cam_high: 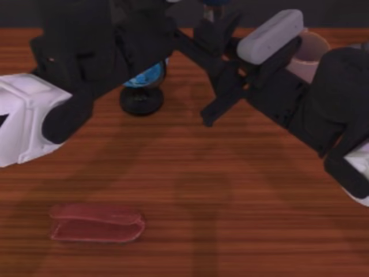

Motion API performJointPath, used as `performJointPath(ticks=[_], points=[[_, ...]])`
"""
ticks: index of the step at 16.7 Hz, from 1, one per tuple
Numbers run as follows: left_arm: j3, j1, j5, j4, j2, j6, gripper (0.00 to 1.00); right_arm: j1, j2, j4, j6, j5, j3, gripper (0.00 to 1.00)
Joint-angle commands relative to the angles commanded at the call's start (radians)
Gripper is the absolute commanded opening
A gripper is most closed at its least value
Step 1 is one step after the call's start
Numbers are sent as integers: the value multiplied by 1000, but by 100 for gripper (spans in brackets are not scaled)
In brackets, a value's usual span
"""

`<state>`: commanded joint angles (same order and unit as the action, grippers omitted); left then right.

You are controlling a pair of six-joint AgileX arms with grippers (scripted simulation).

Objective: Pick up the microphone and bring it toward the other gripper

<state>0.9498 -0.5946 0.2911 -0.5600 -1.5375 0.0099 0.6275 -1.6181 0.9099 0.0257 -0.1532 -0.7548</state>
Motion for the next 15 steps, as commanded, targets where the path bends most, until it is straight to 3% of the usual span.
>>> performJointPath(ticks=[4, 15], points=[[3, -2, -2, -1, -4, 0, 100, 0, 0, 0, 0, 0, 0, 0], [3, -2, -2, -1, -4, 0, 17, 0, 0, 0, 0, 0, 0, 0]])
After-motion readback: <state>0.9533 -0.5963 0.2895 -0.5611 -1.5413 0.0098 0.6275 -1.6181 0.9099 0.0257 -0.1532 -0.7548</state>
